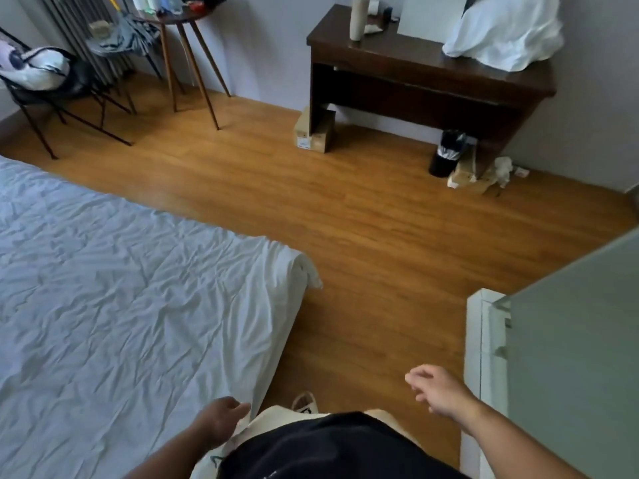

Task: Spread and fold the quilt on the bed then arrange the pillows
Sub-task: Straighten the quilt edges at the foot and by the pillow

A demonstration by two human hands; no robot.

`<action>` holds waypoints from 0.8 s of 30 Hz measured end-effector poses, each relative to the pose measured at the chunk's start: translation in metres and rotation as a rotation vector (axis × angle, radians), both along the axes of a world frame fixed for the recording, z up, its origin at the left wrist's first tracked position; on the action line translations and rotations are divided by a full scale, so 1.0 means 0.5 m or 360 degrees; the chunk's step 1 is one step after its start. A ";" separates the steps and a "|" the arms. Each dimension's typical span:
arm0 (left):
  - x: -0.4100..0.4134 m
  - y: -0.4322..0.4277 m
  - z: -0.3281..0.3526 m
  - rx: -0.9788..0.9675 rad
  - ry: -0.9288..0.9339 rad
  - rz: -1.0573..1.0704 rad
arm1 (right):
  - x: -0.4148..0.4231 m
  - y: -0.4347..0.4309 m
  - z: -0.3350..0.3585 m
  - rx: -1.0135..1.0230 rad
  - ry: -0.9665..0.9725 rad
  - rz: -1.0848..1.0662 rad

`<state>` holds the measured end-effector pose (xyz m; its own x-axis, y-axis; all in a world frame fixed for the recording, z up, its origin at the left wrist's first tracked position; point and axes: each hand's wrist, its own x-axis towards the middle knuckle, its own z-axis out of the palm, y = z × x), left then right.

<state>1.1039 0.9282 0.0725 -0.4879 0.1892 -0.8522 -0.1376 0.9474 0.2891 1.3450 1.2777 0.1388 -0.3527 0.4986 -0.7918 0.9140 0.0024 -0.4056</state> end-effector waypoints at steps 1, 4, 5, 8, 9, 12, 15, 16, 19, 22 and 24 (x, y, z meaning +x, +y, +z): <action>-0.041 0.033 0.002 0.0021 0.0009 -0.0004 | -0.029 0.034 0.011 0.0036 0.0044 -0.0033; -0.154 0.130 0.014 0.0072 0.0060 -0.0018 | -0.104 0.119 0.025 0.0086 0.0108 -0.0093; -0.185 0.162 0.019 0.0079 0.0062 -0.0006 | -0.127 0.145 0.025 0.0092 0.0099 -0.0100; -0.263 0.240 0.004 0.0056 0.0041 -0.0037 | -0.189 0.222 0.001 0.0056 0.0032 -0.0108; -0.283 0.267 0.001 0.0030 0.0033 -0.0049 | -0.207 0.248 -0.012 0.0036 0.0014 -0.0102; -0.336 0.354 0.010 0.0013 0.0013 -0.0033 | -0.268 0.328 -0.054 -0.0038 -0.0038 -0.0052; -0.393 0.436 0.017 -0.0052 0.0029 0.0027 | -0.336 0.424 -0.086 -0.0090 -0.0098 0.0012; -0.411 0.465 0.024 -0.0082 0.0013 0.0034 | -0.358 0.457 -0.091 -0.0118 -0.0122 0.0042; -0.473 0.567 0.057 -0.0134 0.0010 -0.0008 | -0.433 0.558 -0.108 -0.0182 -0.0160 0.0120; -0.540 0.678 0.082 -0.0103 0.0072 -0.0120 | -0.518 0.651 -0.125 -0.0156 -0.0154 0.0159; -0.579 0.750 0.089 -0.0092 0.0077 -0.0211 | -0.575 0.691 -0.137 -0.0169 -0.0117 0.0160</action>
